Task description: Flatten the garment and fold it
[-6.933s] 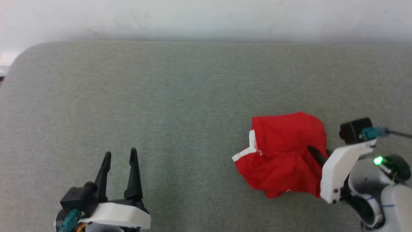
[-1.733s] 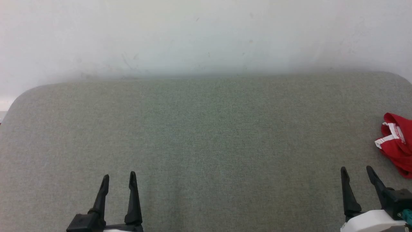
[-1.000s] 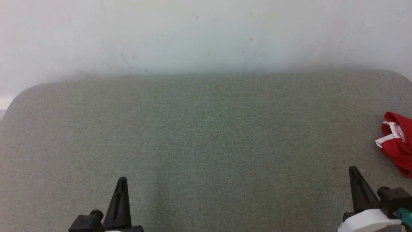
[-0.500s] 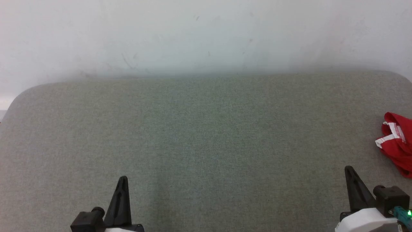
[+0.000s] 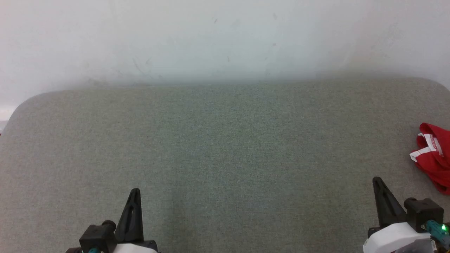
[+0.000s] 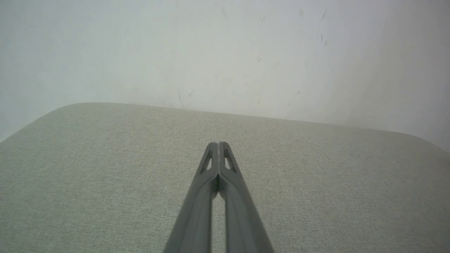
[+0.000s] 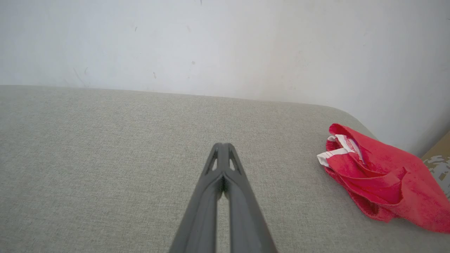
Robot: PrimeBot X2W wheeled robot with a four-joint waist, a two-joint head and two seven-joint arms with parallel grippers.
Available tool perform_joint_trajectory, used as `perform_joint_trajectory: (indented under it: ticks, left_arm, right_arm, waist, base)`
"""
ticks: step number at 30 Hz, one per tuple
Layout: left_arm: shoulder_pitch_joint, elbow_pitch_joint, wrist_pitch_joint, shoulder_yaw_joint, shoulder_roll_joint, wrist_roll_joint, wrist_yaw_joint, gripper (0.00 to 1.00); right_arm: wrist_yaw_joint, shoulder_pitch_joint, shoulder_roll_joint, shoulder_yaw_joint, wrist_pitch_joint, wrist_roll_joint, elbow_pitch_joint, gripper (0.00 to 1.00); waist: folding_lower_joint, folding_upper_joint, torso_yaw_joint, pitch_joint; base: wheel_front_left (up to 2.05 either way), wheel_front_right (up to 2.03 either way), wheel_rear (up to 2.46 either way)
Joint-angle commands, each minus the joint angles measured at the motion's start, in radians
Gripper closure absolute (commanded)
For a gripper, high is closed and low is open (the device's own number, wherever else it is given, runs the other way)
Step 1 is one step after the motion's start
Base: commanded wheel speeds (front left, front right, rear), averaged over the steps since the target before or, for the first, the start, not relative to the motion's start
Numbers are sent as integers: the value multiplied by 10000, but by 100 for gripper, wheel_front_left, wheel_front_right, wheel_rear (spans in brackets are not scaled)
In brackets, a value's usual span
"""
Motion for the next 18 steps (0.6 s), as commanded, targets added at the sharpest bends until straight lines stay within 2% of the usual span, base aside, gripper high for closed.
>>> perform_joint_trajectory:
  ticks: [1,18]
  left_arm:
    - [-247,48,72,72,-38,120,-78,100]
    - [-506,101,399,162,-59,422,-159,100]
  right_arm:
    - [-6,-168,10,61,32,1,-62,100]
    - [-8,-327,15,259,213,2,-157,100]
  waist:
    - [-1,-1,1,-3]
    - [-1,-1,8,-33]
  base:
    - [0,0,0]
    - [0,0,0]
